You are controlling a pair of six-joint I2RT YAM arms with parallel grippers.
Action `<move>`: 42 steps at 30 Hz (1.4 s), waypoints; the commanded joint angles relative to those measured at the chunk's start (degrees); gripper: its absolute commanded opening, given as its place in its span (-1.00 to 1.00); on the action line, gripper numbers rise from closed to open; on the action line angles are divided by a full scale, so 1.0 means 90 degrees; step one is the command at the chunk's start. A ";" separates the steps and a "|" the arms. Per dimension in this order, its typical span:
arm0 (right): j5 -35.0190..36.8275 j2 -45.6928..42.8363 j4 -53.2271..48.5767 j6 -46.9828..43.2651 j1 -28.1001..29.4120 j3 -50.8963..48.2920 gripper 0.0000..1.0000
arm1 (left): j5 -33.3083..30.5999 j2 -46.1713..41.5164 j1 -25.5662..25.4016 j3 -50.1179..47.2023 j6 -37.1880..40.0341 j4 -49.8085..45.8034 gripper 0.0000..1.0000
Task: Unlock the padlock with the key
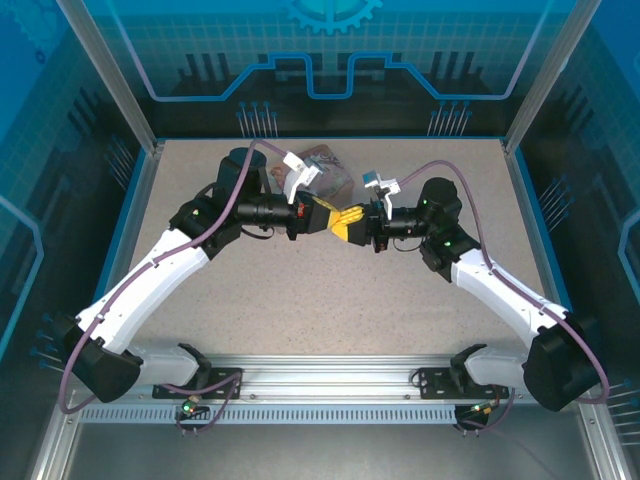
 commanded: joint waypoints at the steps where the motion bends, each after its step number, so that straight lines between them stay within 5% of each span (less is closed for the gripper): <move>1: -0.0001 -0.0056 0.0004 -0.0030 -0.0023 0.0026 -0.87 | 0.0031 -0.0032 0.0032 0.0142 0.0148 -0.0083 -1.00; 5: 0.0004 -0.0141 -0.0035 -0.0036 -0.0091 0.0014 -1.00 | 0.0052 -0.0042 0.0042 0.0169 0.0184 -0.0134 -1.00; 24: 0.0038 -0.0169 -0.0951 -0.0620 -0.0102 0.0014 -1.00 | 0.0028 0.0084 0.0121 0.0360 -0.0022 0.0010 -0.98; 27: 0.0066 -0.0201 -0.1018 -0.0632 -0.0197 0.0014 -1.00 | 0.0023 0.0047 0.0196 0.0330 -0.0225 0.0236 -0.37; 30: 0.0041 -0.0220 -0.1122 -0.0669 -0.0293 0.0014 -1.00 | -0.0004 -0.0036 0.0294 0.0316 -0.0361 0.0375 -0.09; 37: 0.0253 -0.0261 -0.1945 -0.1073 -0.0553 0.0014 -1.00 | -0.0487 -0.0408 0.0696 -0.0250 -0.0803 0.0717 0.18; 42: 0.1308 -0.0134 -0.2943 -0.1114 -0.1060 0.0014 -1.00 | -0.1347 -0.0181 0.1327 -0.0912 -0.1096 0.0574 0.36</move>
